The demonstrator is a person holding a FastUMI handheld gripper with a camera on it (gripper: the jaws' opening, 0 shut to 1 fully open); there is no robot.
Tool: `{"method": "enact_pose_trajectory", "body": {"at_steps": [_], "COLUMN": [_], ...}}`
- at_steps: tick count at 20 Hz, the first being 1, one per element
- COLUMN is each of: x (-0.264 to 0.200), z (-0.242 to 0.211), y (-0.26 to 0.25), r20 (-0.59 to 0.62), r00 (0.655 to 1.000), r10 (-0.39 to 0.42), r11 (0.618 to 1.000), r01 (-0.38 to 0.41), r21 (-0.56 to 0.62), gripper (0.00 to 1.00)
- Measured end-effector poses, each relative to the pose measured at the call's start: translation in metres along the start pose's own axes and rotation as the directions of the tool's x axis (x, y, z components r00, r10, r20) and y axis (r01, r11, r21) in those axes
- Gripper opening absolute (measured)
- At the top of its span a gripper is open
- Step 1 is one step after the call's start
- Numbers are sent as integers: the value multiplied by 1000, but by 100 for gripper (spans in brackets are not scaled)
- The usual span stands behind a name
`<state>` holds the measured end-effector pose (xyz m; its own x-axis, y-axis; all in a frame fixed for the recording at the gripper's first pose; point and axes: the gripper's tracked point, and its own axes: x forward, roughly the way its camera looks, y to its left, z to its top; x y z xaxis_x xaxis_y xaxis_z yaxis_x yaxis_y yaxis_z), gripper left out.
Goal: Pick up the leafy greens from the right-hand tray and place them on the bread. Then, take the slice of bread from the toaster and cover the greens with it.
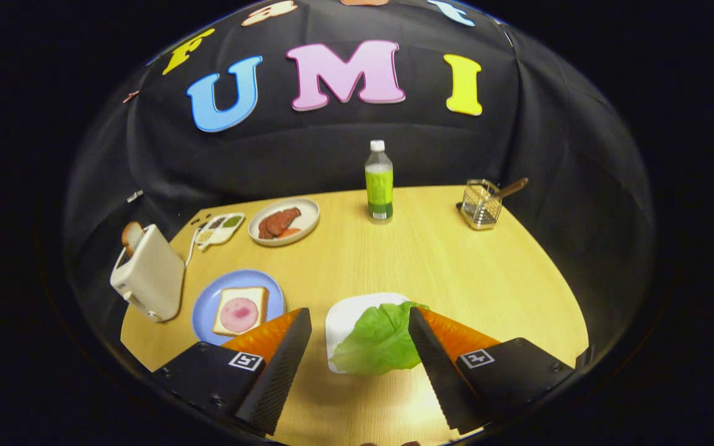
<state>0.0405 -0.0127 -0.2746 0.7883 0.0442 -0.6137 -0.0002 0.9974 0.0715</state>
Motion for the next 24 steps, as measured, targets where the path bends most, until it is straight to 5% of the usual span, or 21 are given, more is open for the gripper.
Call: {"method": "enact_pose_trajectory", "body": {"at_steps": [12,17,19,24], "x": [73,84,84,87], "z": [-81,-82,-83,-83], "y": [-26,-26,-23,-11], "r20": [-216,-219,-221,-244], "r00": [973,973,973,970], "r10": [-74,-72,-62,-23], "r11": [997,997,997,996], "r01": [67,63,52,2], "r21": [-39,-47,-53,-89], "gripper": [99,96,92,51]}}
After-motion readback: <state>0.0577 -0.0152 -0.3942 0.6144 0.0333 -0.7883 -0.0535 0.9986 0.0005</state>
